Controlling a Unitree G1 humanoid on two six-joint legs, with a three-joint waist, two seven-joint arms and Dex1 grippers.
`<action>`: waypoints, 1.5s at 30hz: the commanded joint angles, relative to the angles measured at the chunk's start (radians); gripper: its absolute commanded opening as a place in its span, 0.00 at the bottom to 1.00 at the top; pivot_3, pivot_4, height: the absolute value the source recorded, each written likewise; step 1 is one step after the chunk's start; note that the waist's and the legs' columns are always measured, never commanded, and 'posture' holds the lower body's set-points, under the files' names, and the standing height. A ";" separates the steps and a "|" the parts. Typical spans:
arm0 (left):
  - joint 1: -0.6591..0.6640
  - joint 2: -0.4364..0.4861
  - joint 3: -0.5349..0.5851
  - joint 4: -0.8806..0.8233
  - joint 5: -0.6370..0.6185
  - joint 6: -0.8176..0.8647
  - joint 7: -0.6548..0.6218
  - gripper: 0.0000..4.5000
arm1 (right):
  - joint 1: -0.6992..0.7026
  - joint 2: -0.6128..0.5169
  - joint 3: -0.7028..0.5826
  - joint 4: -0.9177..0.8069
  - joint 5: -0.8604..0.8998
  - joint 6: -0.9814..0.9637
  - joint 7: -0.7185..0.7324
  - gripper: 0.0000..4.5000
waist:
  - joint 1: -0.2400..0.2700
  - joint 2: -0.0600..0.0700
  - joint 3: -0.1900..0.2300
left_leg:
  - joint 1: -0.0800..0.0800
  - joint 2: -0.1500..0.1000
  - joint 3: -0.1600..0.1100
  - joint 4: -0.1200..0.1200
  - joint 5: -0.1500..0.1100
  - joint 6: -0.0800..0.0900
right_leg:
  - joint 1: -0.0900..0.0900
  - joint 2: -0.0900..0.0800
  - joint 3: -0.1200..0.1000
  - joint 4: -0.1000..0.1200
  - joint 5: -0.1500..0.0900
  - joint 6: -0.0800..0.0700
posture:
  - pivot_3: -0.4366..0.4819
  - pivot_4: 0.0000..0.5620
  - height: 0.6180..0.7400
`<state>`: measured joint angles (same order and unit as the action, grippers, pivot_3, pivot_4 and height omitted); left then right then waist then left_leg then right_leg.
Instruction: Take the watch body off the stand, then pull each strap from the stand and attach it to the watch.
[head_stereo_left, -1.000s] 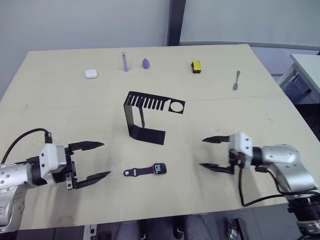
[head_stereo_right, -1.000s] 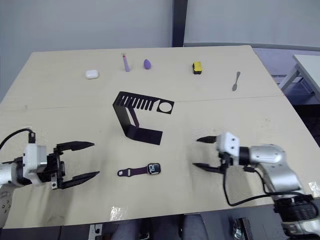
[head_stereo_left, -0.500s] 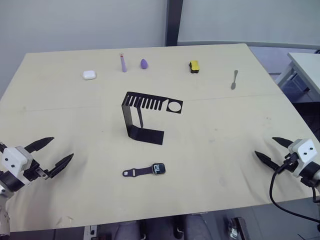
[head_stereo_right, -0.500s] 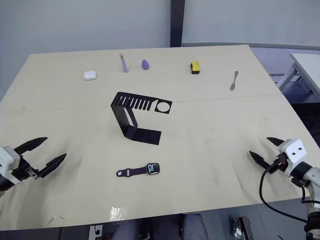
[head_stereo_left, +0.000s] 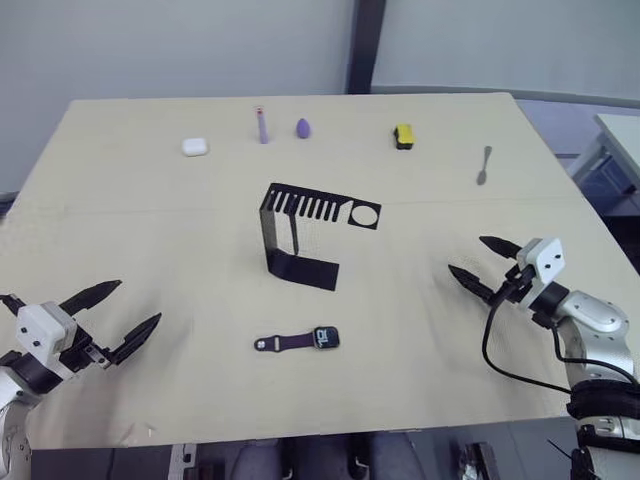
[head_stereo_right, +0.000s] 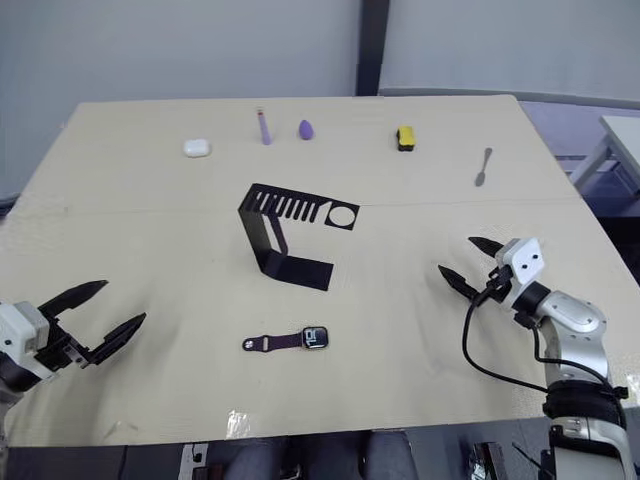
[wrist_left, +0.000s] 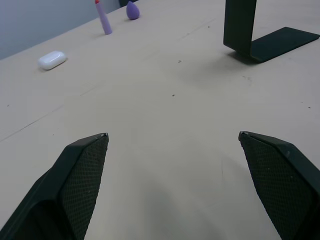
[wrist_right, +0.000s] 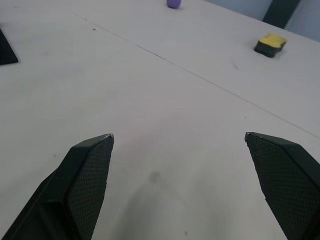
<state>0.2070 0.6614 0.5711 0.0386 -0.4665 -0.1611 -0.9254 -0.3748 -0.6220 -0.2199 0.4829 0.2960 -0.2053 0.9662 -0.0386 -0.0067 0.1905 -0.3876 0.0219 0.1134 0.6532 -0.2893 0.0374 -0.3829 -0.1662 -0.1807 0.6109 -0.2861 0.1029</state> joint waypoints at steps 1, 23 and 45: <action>0.005 -0.007 0.024 -0.048 -0.031 0.006 0.021 1.00 | -0.008 -0.001 0.006 0.008 0.001 -0.009 0.011 0.99 | 0.015 0.000 0.000 | 0.000 0.000 0.000 0.001 0.000 0.000 | 0.000 0.000 0.003 0.000 0.000 0.000 | 0.48 0.27 1.00; 0.154 -0.199 -0.159 -0.621 -0.064 0.226 0.267 1.00 | -0.202 0.344 0.377 -0.153 -0.102 0.216 -0.024 0.01 | 0.013 0.000 0.000 | 0.000 0.007 0.013 0.002 -0.003 -0.004 | -0.011 0.003 0.019 0.006 0.000 -0.002 | 0.48 0.27 1.00; -0.099 -0.459 -0.633 -0.627 0.355 0.352 0.686 0.81 | -0.237 0.369 0.404 0.101 -0.160 0.084 0.006 0.00 | 0.011 0.000 0.000 | -0.001 0.011 0.014 0.006 -0.005 -0.004 | -0.011 0.014 0.022 0.006 0.000 -0.002 | 0.48 0.27 1.00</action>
<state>0.1246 0.2109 -0.0512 -0.5871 -0.1408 0.1975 -0.2706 -0.6344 -0.2511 0.1804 0.5774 0.1375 -0.1305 0.9465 -0.0276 -0.0068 0.1903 -0.3888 0.0332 0.1277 0.6588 -0.2947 0.0330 -0.3938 -0.1522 -0.1584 0.6166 -0.2865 0.1009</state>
